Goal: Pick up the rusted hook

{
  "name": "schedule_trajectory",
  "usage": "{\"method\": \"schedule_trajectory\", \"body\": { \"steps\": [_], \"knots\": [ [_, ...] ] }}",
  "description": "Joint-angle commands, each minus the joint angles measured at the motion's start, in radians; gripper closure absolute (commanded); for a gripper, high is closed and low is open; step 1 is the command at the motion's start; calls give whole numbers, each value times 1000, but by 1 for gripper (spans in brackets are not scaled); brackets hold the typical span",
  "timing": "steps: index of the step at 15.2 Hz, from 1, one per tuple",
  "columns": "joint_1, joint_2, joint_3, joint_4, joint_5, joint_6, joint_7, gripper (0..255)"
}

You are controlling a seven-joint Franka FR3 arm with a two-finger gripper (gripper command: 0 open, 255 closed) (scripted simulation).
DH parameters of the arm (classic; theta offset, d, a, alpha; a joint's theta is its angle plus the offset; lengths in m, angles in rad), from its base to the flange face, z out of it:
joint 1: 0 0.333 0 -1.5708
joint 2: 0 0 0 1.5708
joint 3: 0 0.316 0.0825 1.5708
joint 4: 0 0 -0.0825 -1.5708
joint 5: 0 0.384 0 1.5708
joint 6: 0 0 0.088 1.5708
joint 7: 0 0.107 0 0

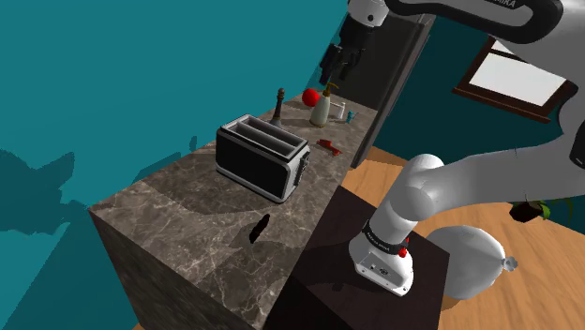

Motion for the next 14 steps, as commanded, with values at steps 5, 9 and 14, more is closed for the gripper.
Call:
{"method": "schedule_trajectory", "body": {
  "steps": [5, 9, 14],
  "knots": [
    [-26, -81, 74, -153, 39, 62, 163, 0],
    [-40, -140, 162, -285, 94, 123, 330, 0],
    [-43, -173, 293, -416, 187, 206, 548, 0]
  ]
}}
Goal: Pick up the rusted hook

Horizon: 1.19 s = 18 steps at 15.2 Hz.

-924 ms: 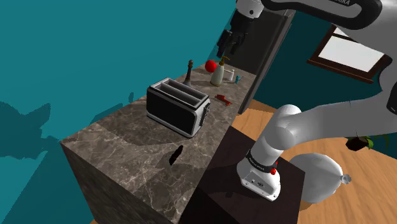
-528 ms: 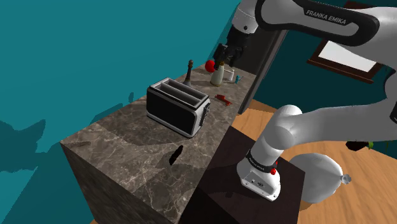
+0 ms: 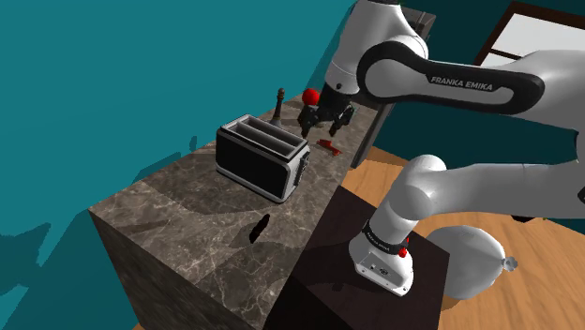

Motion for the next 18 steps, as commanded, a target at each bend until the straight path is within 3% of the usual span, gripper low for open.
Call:
{"method": "schedule_trajectory", "body": {
  "steps": [1, 6, 11, 15, 18],
  "knots": [
    [2, -5, 60, -47, 43, 36, 96, 0],
    [7, 45, 220, -124, 156, 148, 327, 0],
    [-19, 176, 403, -148, 262, 292, 562, 0],
    [-94, 331, 572, -128, 315, 428, 755, 0],
    [-204, 465, 726, -92, 315, 536, 912, 0]
  ]
}}
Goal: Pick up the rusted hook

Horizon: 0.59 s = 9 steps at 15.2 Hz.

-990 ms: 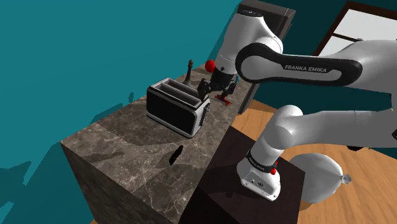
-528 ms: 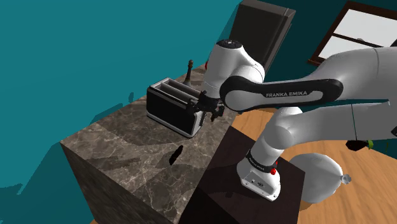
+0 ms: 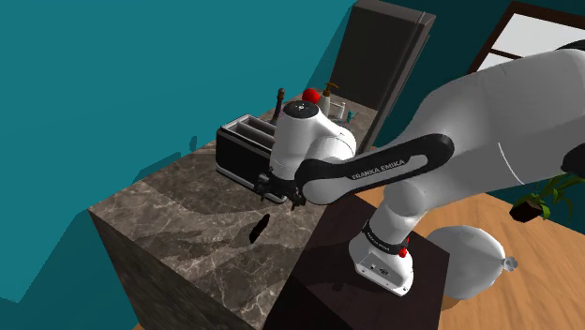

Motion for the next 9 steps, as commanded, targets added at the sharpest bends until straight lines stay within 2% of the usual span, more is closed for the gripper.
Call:
{"method": "schedule_trajectory", "body": {
  "steps": [1, 3, 4, 7, 9],
  "knots": [
    [-99, 102, 118, 33, -18, 79, 117, 0],
    [-238, 200, 264, 67, -68, 150, 245, 0],
    [-334, 250, 360, 86, -108, 185, 318, 0],
    [-448, 293, 472, 88, -149, 233, 364, 0],
    [-550, 321, 572, 86, -181, 272, 391, 0]
  ]
}}
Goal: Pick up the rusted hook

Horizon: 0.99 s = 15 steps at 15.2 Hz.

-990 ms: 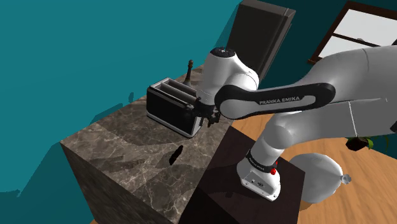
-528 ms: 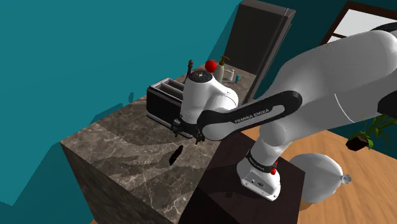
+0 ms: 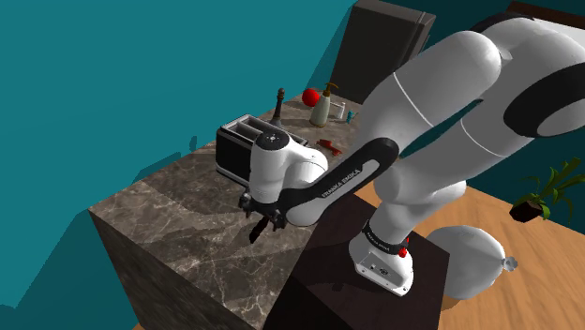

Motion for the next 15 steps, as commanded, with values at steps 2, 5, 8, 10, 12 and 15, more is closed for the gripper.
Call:
{"method": "schedule_trajectory", "body": {
  "steps": [2, 5, 8, 10, 12, 15],
  "knots": [
    [-184, 32, 181, -2, -37, 59, 34, 0],
    [-286, 26, 289, -1, -19, 84, 25, 0],
    [-279, 27, 282, -4, -21, 84, 26, 255],
    [-280, 27, 283, -4, -21, 85, 25, 255],
    [-281, 27, 284, -3, -20, 85, 25, 255],
    [-286, 26, 289, -1, -19, 84, 25, 255]
  ]
}}
